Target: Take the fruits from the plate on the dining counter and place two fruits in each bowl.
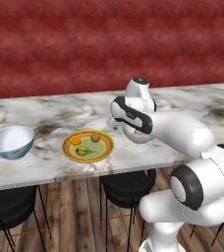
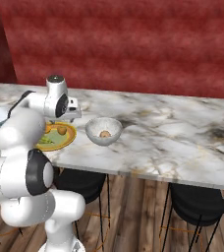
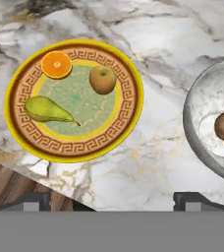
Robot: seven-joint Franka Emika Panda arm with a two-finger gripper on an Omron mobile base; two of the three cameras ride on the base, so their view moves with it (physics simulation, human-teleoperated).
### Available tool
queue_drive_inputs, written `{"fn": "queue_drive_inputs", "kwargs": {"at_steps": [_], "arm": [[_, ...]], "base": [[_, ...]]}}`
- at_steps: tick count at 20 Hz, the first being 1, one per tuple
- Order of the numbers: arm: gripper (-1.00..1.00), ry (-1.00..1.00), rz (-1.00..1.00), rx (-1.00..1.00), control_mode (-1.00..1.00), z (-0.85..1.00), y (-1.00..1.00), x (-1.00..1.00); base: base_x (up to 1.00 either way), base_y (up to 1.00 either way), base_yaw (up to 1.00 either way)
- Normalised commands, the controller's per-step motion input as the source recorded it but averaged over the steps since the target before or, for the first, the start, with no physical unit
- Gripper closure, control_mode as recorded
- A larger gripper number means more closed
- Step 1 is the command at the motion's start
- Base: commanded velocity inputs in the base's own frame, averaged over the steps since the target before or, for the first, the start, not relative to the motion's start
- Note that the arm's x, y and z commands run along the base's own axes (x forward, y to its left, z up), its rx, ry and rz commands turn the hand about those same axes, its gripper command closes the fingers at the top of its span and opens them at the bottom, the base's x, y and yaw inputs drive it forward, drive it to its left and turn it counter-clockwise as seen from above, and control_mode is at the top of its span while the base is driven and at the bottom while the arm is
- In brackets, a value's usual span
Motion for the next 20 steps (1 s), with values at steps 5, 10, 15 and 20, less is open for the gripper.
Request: {"fn": "queue_drive_inputs", "kwargs": {"at_steps": [5, 10, 15, 20], "arm": [[-1.0, 0.11, 0.07, 0.0, -1.0, -0.06, 0.65, 0.04], [-1.0, 0.1, 0.0, -0.02, -1.0, -0.21, 0.45, 0.18], [-1.0, 0.02, 0.0, -0.01, -1.0, -0.45, 0.0, 0.11], [-1.0, 0.0, -0.01, 0.0, -1.0, -0.3, 0.0, 0.42]], "base": [[0.0, 0.0, 0.0], [0.0, 0.0, 0.0], [0.0, 0.0, 0.0], [0.0, 0.0, 0.0]]}}
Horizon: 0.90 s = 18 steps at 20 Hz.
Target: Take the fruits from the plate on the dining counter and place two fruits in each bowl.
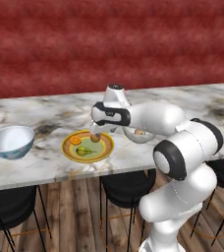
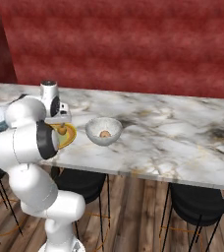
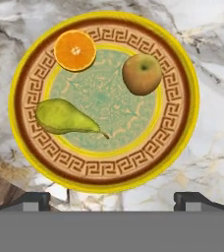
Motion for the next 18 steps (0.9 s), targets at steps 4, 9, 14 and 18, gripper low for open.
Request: {"fn": "queue_drive_inputs", "kwargs": {"at_steps": [4, 9, 14, 18], "arm": [[-1.0, 0.0, -0.01, 0.0, -1.0, -0.32, 0.1, 0.48], [-1.0, 0.01, -0.03, -0.05, -1.0, -0.21, 0.34, 0.36], [-1.0, 0.01, -0.11, -0.02, -1.0, 0.0, 0.13, 0.36], [-1.0, 0.02, -0.26, 0.0, -1.0, 0.0, 0.0, 0.31]], "base": [[0.0, 0.0, 0.0], [0.0, 0.0, 0.0], [0.0, 0.0, 0.0], [0.0, 0.0, 0.0]]}}
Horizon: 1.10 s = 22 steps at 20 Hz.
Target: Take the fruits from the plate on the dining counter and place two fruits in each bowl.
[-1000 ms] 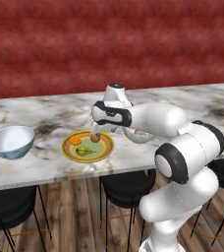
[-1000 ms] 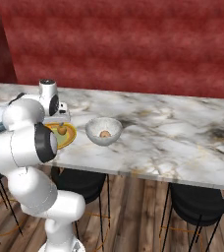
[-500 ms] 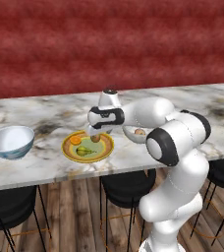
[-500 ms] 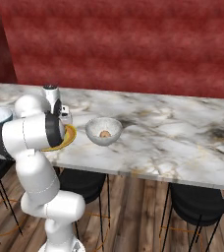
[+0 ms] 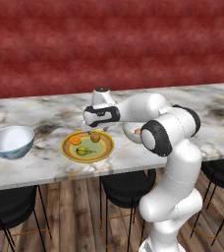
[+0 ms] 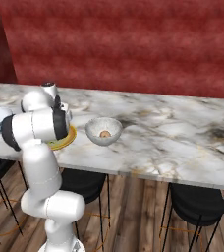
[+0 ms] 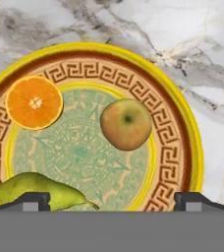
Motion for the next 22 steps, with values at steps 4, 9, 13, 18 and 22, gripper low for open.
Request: {"fn": "queue_drive_inputs", "kwargs": {"at_steps": [4, 9, 13, 18, 22], "arm": [[-1.0, 0.04, -0.21, 0.0, -1.0, -0.12, -0.05, 0.26], [-1.0, 0.03, -0.05, 0.04, -1.0, -0.39, -0.13, 0.11], [-1.0, 0.0, 0.0, 0.01, -1.0, -0.42, 0.0, 0.23], [-1.0, 0.0, 0.0, 0.0, -1.0, -0.31, 0.01, 0.34], [-1.0, 0.0, 0.0, 0.0, -1.0, -0.14, 0.0, 0.28]], "base": [[0.0, 0.0, 0.0], [0.0, 0.0, 0.0], [0.0, 0.0, 0.0], [0.0, 0.0, 0.0], [0.0, 0.0, 0.0]]}}
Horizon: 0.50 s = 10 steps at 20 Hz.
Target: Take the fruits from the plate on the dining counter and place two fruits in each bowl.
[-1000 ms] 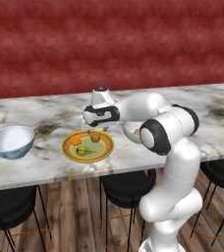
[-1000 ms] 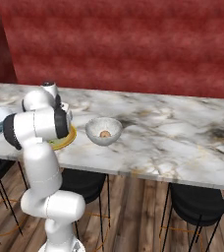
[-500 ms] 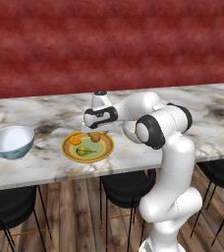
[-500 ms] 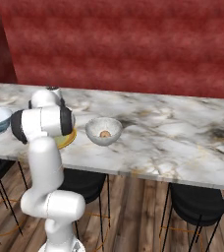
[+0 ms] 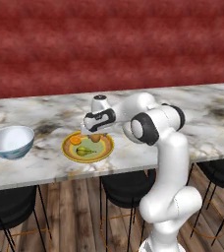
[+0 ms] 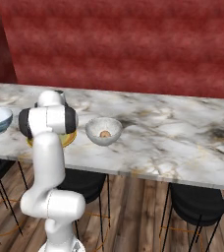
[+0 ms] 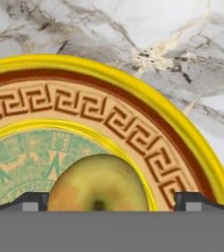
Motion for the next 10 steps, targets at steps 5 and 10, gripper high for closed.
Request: {"fn": "queue_drive_inputs", "kwargs": {"at_steps": [5, 10], "arm": [[1.0, 0.02, 0.0, 0.0, -1.0, -0.23, 0.0, 0.04], [1.0, 0.03, 0.0, 0.0, -1.0, -0.03, 0.0, 0.0]], "base": [[0.0, 0.0, 0.0], [0.0, 0.0, 0.0]]}}
